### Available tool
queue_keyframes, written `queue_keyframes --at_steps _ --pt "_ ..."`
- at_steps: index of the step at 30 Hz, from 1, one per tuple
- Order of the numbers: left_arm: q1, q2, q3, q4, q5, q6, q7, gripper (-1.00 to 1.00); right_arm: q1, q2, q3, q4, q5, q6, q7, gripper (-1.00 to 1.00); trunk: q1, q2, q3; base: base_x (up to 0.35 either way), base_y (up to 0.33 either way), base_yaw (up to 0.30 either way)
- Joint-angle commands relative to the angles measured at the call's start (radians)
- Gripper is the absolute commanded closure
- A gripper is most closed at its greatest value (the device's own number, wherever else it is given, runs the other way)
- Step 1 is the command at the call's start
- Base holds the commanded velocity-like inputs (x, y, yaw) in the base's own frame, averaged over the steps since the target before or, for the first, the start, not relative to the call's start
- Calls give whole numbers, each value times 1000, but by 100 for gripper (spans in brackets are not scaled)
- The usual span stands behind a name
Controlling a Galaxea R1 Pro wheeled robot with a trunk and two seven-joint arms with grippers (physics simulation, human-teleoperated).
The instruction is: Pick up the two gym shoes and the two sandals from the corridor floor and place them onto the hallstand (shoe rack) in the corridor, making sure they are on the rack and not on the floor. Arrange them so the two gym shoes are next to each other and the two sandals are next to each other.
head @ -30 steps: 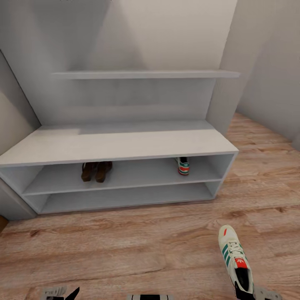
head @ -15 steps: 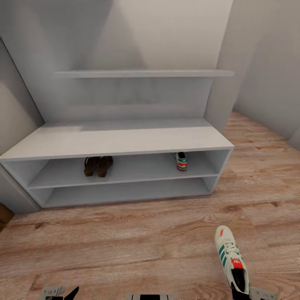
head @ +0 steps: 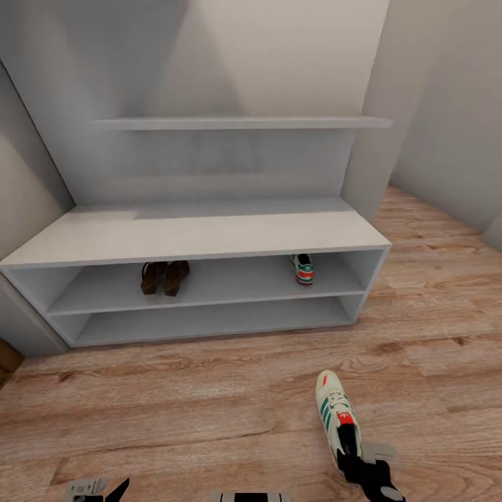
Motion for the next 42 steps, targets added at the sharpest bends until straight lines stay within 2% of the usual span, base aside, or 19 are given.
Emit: queue_keyframes --at_steps 1,2,4,5,9,13,23,27,30,37,42 --pt "-1 0 3 2 4 0 -7 -100 -1 13 -3 -36 12 33 0 100 0 0 -1 0 0 0" --pt "-1 1 3 2 4 0 -7 -100 -2 37 8 -107 15 100 -1 100 0 0 -1 0 0 0" --pt "-1 1 3 3 4 0 -8 -100 -2 58 21 -178 17 159 -2 100 0 0 -1 0 0 0" --pt "-1 1 3 3 4 0 -8 -100 -2 77 38 -248 17 211 -3 100 0 0 -1 0 0 0" --pt "-1 1 3 3 4 1 -8 -100 -3 109 87 -393 18 310 -3 100 0 0 -1 0 0 0" --pt "-1 1 3 4 5 1 -8 -100 -3 122 135 -490 18 404 -4 100 0 0 -1 0 0 0" --pt "-1 1 1 4 2 -1 -22 -100 -7 128 160 -547 16 454 -3 100 0 0 -1 0 0 0" --pt "0 2 1 4 -1 -1 -56 -100 -54 138 193 -542 16 484 -9 100 0 0 -1 0 0 0" --pt "0 2 1 4 -4 -2 -71 -100 -97 142 202 -529 16 525 -26 100 0 0 -1 0 0 0" --pt "0 0 0 4 -6 -2 -80 -100 -187 143 208 -471 14 577 -77 100 0 0 -1 0 0 0" --pt "0 0 -1 4 -8 -2 -81 -100 -219 143 209 -451 14 584 -107 100 0 0 -1 0 0 0"
